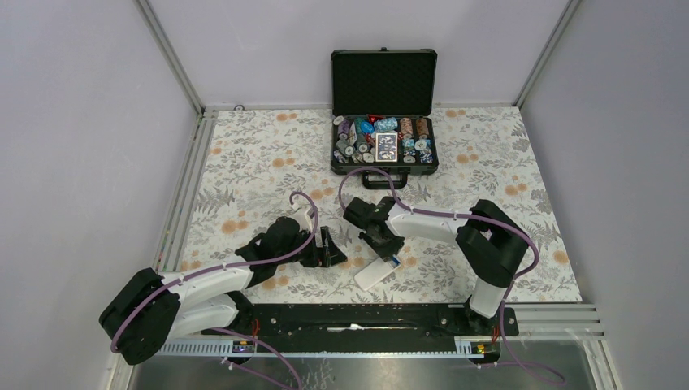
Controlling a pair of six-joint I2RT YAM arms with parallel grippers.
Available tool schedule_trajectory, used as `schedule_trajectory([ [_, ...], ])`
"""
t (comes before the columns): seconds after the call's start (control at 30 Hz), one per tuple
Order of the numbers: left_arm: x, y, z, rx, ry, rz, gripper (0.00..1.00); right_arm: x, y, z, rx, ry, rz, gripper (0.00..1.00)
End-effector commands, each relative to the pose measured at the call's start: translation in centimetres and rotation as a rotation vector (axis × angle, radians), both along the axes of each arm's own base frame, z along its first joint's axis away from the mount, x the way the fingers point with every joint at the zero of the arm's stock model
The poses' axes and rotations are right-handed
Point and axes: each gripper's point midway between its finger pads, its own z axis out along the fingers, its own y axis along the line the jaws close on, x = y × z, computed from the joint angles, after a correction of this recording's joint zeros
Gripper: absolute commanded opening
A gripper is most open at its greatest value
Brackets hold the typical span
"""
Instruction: Load the batteries into the remote control
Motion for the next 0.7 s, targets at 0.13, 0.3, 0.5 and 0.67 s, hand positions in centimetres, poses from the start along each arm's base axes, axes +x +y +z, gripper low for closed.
schedule_trajectory([
  [0.13,0.8,-0.7,1.2,-0.032,-0.047,-0.009,0.80,0.7,0.6,0.8,0.030,-0.021,-0.014,0.45],
  [0.3,0.8,-0.7,1.2,-0.033,-0.043,-0.009,0.80,0.9,0.9,1.9,0.065,-0.044,-0.018,0.48],
  [0.5,1.0,-1.1,1.3,-0.039,-0.037,-0.014,0.80,1.0,0.9,4.2,0.126,-0.095,-0.040,0.50],
  [0.67,1.1,-1.9,1.6,-0.053,-0.028,-0.038,0.80,0.9,1.0,5.9,0.201,-0.137,-0.062,0.55],
])
